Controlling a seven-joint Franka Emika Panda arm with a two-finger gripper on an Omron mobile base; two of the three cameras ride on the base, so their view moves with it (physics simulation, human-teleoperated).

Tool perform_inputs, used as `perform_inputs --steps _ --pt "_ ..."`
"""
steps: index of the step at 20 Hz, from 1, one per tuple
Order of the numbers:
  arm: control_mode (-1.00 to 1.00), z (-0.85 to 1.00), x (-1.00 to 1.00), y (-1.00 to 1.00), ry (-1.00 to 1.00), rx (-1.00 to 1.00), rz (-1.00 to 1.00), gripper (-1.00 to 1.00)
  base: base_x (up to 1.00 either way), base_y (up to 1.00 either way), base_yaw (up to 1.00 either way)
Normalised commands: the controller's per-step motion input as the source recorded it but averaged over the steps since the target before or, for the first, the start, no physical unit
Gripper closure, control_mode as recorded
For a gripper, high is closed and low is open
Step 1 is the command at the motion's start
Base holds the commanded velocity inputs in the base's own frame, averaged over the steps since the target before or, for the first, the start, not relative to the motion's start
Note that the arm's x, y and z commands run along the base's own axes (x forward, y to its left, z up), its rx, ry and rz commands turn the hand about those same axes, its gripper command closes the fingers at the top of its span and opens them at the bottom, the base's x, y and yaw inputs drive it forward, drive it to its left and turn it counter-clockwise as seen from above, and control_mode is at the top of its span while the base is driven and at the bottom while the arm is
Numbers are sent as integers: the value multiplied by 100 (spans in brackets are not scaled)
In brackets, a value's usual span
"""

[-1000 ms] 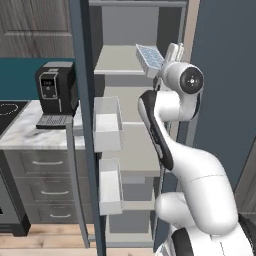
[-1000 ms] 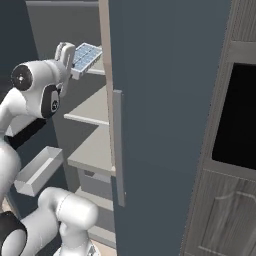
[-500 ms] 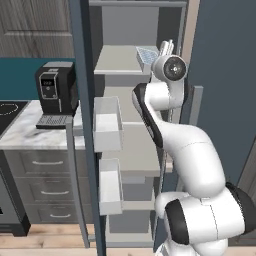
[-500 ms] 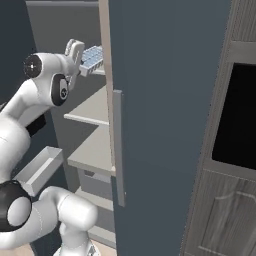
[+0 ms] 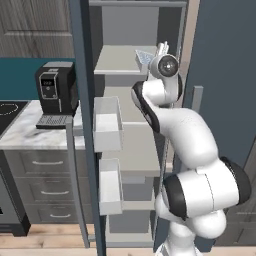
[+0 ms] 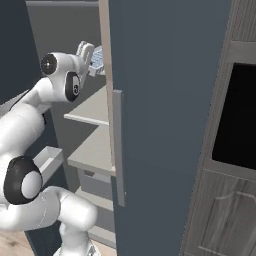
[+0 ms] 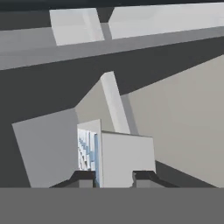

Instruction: The ice cube tray has been filled with water. Take the tray and place it in the freezer to make ice. Close the freezer door after placing the tray.

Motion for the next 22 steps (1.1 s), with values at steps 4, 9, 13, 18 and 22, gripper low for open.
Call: perform_inputs --steps 4,9,13,18,22 --pt "-100 -18 54 0 0 0 0 100 0 0 0" --pt "-100 -6 57 0 0 0 0 100 0 0 0" --pt "-100 0 55 0 0 0 0 100 0 0 0" --pt "-100 -4 52 5 3 0 -2 -100 0 0 0" --pt "-100 -12 11 4 2 0 -1 -100 0 0 0"
